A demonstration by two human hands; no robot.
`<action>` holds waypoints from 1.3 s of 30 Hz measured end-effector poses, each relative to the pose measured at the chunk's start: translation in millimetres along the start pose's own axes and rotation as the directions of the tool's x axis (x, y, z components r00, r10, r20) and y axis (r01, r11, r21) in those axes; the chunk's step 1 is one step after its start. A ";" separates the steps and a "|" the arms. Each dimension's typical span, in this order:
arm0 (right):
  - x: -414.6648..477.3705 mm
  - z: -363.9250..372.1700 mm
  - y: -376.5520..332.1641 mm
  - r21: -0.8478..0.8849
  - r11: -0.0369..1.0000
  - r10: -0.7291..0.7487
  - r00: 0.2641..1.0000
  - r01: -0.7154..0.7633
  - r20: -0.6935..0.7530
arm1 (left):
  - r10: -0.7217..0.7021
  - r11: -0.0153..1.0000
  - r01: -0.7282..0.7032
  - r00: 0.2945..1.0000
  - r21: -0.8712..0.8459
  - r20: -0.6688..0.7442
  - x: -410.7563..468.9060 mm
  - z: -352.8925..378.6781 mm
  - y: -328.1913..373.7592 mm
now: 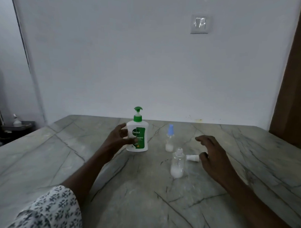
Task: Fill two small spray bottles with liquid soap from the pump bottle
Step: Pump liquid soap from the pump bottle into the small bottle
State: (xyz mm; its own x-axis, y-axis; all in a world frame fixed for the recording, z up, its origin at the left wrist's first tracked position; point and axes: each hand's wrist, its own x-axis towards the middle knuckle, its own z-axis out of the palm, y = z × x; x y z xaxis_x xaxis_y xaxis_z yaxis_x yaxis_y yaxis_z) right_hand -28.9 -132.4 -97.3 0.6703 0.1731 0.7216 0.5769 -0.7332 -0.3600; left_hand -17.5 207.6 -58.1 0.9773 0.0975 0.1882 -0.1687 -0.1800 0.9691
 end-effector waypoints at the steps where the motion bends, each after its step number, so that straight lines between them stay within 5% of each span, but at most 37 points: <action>1: 0.6 0.1 -1.0 0.005 1.000 -0.010 1.000 0.010 0.008 | 0.031 0.999 -0.031 1.000 -0.015 -0.004 0.4 2.6 0.4; 8: 0.2 2.0 -5.1 0.045 0.998 -0.045 0.999 0.043 0.029 | 0.128 0.986 -0.121 0.990 0.112 -0.056 5.2 11.4 -6.7; 15: -1.3 -3.1 -15.6 0.145 0.989 -0.024 0.999 0.019 0.039 | 0.145 0.952 -0.166 0.985 0.257 0.097 -36.5 7.4 5.4; 22: -13.6 -13.4 -43.2 0.482 0.867 0.051 0.984 -0.129 0.171 | 0.290 0.944 -0.265 0.951 -0.198 0.108 -45.5 10.2 22.6; 26: -18.3 -11.8 -46.1 0.490 0.849 0.057 0.957 -0.196 0.284 | 0.380 0.921 -0.365 0.919 -0.138 0.104 -46.2 23.8 32.0; 39: -19.4 8.9 -53.8 0.356 0.916 0.056 0.936 -0.186 0.346 | 0.101 0.944 -0.041 0.981 -0.329 0.166 -35.2 37.7 48.0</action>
State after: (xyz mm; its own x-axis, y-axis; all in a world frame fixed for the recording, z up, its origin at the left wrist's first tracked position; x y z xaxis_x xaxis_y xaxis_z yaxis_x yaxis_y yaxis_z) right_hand -68.8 -90.5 -97.2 0.8214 0.3492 0.4510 0.5699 -0.4698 -0.6742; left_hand -55.2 158.7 -24.3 0.9630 -0.0851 0.2556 -0.2415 0.1478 0.9591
